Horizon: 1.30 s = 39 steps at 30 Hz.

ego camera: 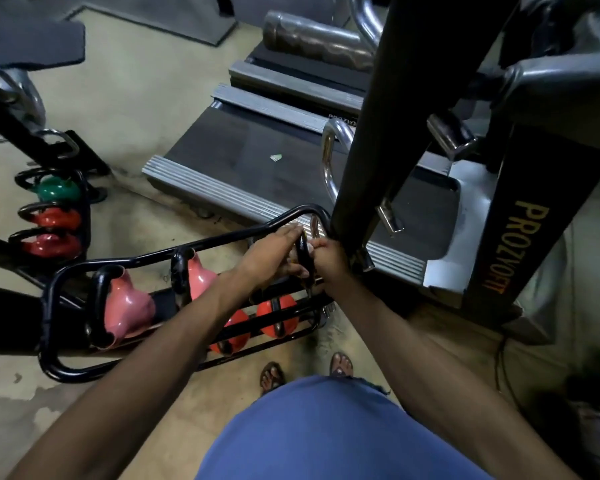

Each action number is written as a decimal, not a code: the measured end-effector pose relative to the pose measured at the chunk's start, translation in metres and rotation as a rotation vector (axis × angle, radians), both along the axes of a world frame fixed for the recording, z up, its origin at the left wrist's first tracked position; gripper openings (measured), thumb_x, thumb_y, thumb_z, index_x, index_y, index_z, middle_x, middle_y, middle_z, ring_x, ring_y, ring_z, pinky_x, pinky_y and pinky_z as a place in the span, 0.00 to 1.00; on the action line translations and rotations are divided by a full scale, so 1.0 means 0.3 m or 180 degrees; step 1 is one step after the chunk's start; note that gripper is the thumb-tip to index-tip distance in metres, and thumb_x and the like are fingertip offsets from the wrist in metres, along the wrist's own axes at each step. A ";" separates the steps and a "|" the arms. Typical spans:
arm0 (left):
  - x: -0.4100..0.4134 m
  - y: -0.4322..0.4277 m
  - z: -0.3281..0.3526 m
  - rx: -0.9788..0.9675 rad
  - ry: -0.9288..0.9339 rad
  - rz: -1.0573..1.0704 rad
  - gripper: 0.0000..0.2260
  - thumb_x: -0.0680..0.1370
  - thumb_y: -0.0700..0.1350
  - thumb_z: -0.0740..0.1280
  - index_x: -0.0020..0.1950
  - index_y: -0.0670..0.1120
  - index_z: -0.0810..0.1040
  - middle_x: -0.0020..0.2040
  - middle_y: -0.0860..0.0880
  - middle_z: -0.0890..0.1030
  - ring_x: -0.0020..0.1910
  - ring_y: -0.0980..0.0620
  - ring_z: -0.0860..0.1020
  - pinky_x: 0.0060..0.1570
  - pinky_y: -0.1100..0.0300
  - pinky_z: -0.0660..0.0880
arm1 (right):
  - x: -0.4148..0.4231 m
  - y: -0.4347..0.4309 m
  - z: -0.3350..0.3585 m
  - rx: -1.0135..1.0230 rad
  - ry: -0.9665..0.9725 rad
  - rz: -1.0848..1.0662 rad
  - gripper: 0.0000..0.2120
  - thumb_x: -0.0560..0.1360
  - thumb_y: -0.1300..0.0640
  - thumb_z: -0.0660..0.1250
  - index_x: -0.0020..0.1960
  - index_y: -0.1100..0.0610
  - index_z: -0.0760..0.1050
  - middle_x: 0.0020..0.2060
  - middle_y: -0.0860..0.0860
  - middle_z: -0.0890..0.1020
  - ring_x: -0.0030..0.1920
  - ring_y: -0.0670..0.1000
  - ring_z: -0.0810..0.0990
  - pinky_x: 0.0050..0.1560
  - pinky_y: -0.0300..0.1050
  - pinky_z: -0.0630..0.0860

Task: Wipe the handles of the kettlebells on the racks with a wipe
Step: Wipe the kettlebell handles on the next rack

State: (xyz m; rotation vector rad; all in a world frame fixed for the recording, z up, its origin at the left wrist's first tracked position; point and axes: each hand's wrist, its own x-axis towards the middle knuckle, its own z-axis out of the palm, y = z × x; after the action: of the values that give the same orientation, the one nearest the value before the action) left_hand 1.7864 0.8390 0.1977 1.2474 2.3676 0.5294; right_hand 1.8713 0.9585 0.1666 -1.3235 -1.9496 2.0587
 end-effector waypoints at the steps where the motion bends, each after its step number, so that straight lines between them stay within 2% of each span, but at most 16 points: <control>1: 0.003 0.001 -0.002 0.0028 -0.0002 0.0000 0.46 0.69 0.54 0.80 0.80 0.42 0.61 0.80 0.44 0.60 0.79 0.47 0.60 0.77 0.55 0.59 | -0.019 -0.004 0.031 -0.0466 0.0173 -0.0198 0.08 0.74 0.62 0.66 0.38 0.61 0.78 0.27 0.56 0.78 0.24 0.53 0.77 0.27 0.42 0.73; 3: 0.007 0.000 0.000 0.0035 0.0034 0.0030 0.44 0.70 0.50 0.79 0.80 0.41 0.61 0.80 0.43 0.61 0.78 0.46 0.61 0.76 0.50 0.62 | -0.081 -0.006 0.077 -0.1260 0.0229 -0.0867 0.11 0.81 0.68 0.58 0.46 0.64 0.78 0.23 0.54 0.79 0.22 0.51 0.80 0.22 0.40 0.75; 5: -0.003 -0.013 -0.003 0.0126 0.0009 0.0050 0.43 0.70 0.47 0.79 0.79 0.40 0.62 0.79 0.42 0.62 0.78 0.46 0.62 0.75 0.49 0.63 | -0.120 -0.016 0.092 -0.1499 0.0130 -0.1307 0.11 0.82 0.68 0.58 0.47 0.65 0.77 0.23 0.55 0.81 0.22 0.52 0.81 0.18 0.43 0.74; 8: -0.018 -0.041 -0.019 0.0185 0.0029 0.0085 0.43 0.69 0.45 0.80 0.79 0.40 0.63 0.79 0.43 0.64 0.78 0.46 0.63 0.74 0.46 0.65 | -0.140 -0.036 0.089 -0.1535 0.0160 -0.1414 0.04 0.78 0.67 0.66 0.50 0.64 0.79 0.38 0.60 0.84 0.33 0.56 0.84 0.28 0.50 0.81; 9: -0.018 -0.049 -0.026 0.0175 0.0040 0.0133 0.43 0.69 0.46 0.80 0.79 0.41 0.63 0.79 0.43 0.64 0.78 0.46 0.63 0.74 0.46 0.65 | -0.131 -0.045 0.090 -0.1293 0.0105 -0.1262 0.04 0.77 0.64 0.68 0.51 0.62 0.79 0.42 0.59 0.84 0.38 0.57 0.84 0.36 0.53 0.83; 11: -0.009 -0.041 -0.027 0.0107 0.0139 0.0088 0.43 0.69 0.49 0.80 0.79 0.42 0.63 0.79 0.44 0.64 0.77 0.46 0.64 0.74 0.47 0.65 | -0.084 -0.064 0.087 -0.0145 -0.0077 -0.0996 0.03 0.76 0.59 0.68 0.46 0.56 0.81 0.43 0.55 0.85 0.44 0.56 0.85 0.44 0.50 0.83; 14: 0.007 -0.010 -0.021 0.0183 -0.0253 0.0177 0.38 0.73 0.53 0.76 0.79 0.47 0.65 0.79 0.46 0.65 0.76 0.48 0.67 0.73 0.48 0.67 | 0.058 -0.092 0.110 0.1251 0.0238 -0.0439 0.03 0.78 0.60 0.69 0.47 0.57 0.82 0.42 0.50 0.84 0.44 0.49 0.82 0.45 0.41 0.77; 17: -0.020 0.000 -0.009 -0.0055 0.0025 -0.0025 0.42 0.70 0.49 0.79 0.79 0.43 0.63 0.79 0.45 0.64 0.77 0.48 0.63 0.76 0.50 0.63 | 0.181 -0.087 0.096 0.2140 0.0634 0.0382 0.04 0.78 0.62 0.68 0.51 0.57 0.81 0.45 0.50 0.83 0.48 0.47 0.81 0.48 0.39 0.76; 19: -0.058 -0.004 0.012 -0.0111 -0.0123 -0.0202 0.35 0.72 0.44 0.78 0.76 0.40 0.69 0.75 0.41 0.70 0.74 0.44 0.69 0.73 0.49 0.67 | 0.219 -0.070 0.089 0.2791 0.0872 0.0869 0.08 0.77 0.65 0.67 0.55 0.59 0.80 0.53 0.53 0.81 0.55 0.50 0.79 0.55 0.42 0.76; 22: -0.112 0.023 0.079 -0.0115 -0.0387 -0.0142 0.18 0.77 0.41 0.68 0.66 0.40 0.79 0.60 0.41 0.82 0.58 0.46 0.81 0.60 0.54 0.78 | 0.201 -0.037 0.106 0.3920 0.1128 0.1970 0.13 0.76 0.69 0.65 0.60 0.63 0.78 0.62 0.57 0.78 0.63 0.54 0.77 0.65 0.43 0.74; 24: -0.151 0.061 0.123 -0.0283 -0.0542 -0.0129 0.16 0.75 0.38 0.67 0.62 0.42 0.82 0.57 0.44 0.84 0.57 0.47 0.82 0.60 0.53 0.78 | 0.168 -0.005 0.111 0.4783 0.1109 0.2776 0.14 0.80 0.67 0.58 0.62 0.64 0.77 0.61 0.60 0.77 0.65 0.58 0.76 0.71 0.46 0.70; 26: -0.174 0.095 0.157 -0.0375 -0.0569 0.0030 0.16 0.77 0.35 0.64 0.61 0.46 0.84 0.58 0.47 0.85 0.59 0.50 0.82 0.60 0.60 0.76 | 0.119 0.031 0.116 0.5375 0.0868 0.3372 0.18 0.82 0.63 0.51 0.65 0.64 0.75 0.62 0.61 0.76 0.66 0.61 0.74 0.70 0.51 0.69; 29: -0.189 0.127 0.185 -0.0572 -0.0530 0.0048 0.17 0.79 0.36 0.60 0.60 0.47 0.84 0.60 0.48 0.84 0.59 0.50 0.81 0.58 0.61 0.74 | 0.037 0.055 0.148 0.5710 0.0629 0.4046 0.21 0.79 0.58 0.50 0.60 0.63 0.77 0.55 0.60 0.78 0.56 0.61 0.78 0.58 0.54 0.75; 32: -0.203 0.131 0.187 -0.0522 -0.0591 0.0101 0.17 0.78 0.37 0.60 0.59 0.48 0.85 0.60 0.47 0.84 0.60 0.48 0.81 0.63 0.53 0.75 | -0.045 0.035 0.186 0.6073 0.0246 0.4554 0.28 0.78 0.59 0.42 0.69 0.62 0.73 0.56 0.59 0.79 0.52 0.60 0.80 0.62 0.58 0.73; 35: -0.208 0.121 0.172 -0.0391 -0.0644 0.0198 0.20 0.77 0.36 0.59 0.63 0.49 0.83 0.62 0.48 0.83 0.60 0.48 0.80 0.62 0.54 0.75 | -0.114 -0.004 0.192 0.6204 -0.0269 0.4674 0.24 0.80 0.60 0.52 0.75 0.58 0.68 0.57 0.59 0.82 0.52 0.60 0.82 0.61 0.63 0.74; 39: -0.200 0.092 0.148 -0.0166 -0.0650 0.0400 0.21 0.78 0.34 0.59 0.65 0.48 0.81 0.63 0.48 0.82 0.62 0.51 0.79 0.59 0.61 0.72 | -0.152 -0.048 0.199 0.5900 -0.0989 0.5213 0.18 0.81 0.55 0.58 0.69 0.55 0.75 0.61 0.55 0.81 0.60 0.61 0.78 0.62 0.63 0.70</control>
State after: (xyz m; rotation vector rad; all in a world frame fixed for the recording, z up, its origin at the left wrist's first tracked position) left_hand 1.7263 0.8667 0.2422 0.9769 2.2810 0.6000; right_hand 1.8257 0.9442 0.2262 0.6424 -3.3076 -0.9835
